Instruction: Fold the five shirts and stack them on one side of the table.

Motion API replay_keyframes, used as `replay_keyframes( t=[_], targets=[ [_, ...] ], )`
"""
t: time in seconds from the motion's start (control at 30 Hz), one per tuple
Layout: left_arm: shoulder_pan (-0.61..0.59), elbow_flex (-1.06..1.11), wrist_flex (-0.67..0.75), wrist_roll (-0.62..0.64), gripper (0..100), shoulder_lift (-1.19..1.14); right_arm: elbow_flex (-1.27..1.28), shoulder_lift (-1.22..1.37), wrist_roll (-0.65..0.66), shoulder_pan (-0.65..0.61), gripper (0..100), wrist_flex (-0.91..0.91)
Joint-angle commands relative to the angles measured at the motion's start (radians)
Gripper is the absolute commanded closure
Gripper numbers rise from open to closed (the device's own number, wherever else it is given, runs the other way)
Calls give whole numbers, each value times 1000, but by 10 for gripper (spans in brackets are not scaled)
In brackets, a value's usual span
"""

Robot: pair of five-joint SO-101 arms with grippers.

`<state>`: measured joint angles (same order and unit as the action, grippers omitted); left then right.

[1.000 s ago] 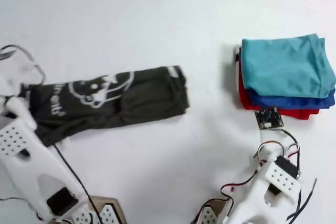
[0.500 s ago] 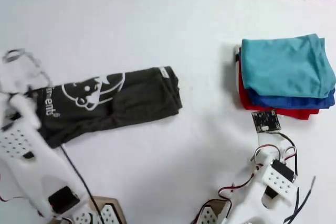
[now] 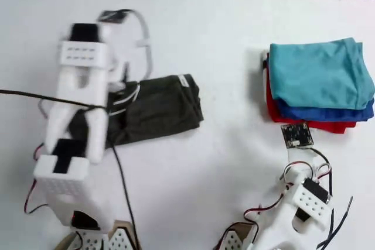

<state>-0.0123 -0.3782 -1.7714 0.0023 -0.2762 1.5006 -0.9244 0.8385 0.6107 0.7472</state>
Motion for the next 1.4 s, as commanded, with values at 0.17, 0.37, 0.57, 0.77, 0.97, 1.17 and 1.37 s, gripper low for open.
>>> replay_keyframes(
  t=[0.17,0.37,0.57,0.77,0.97,1.17,1.37],
  targets=[
    [256,-145,72,38,973,58,2,-18,-6,5,900,-16],
    [313,-154,181,38,973,-86,2,-18,-6,5,900,-16],
    [334,-213,278,38,973,-230,2,-18,-6,5,900,-16],
    [341,-384,273,34,963,-324,2,-18,-6,5,900,-16],
    [362,-487,190,34,865,-416,2,-18,-6,5,900,-16],
    [344,-634,109,34,851,-430,2,-18,-6,5,900,-16],
    [256,-776,-15,32,854,-430,2,-18,-6,5,900,-16]
  ],
)
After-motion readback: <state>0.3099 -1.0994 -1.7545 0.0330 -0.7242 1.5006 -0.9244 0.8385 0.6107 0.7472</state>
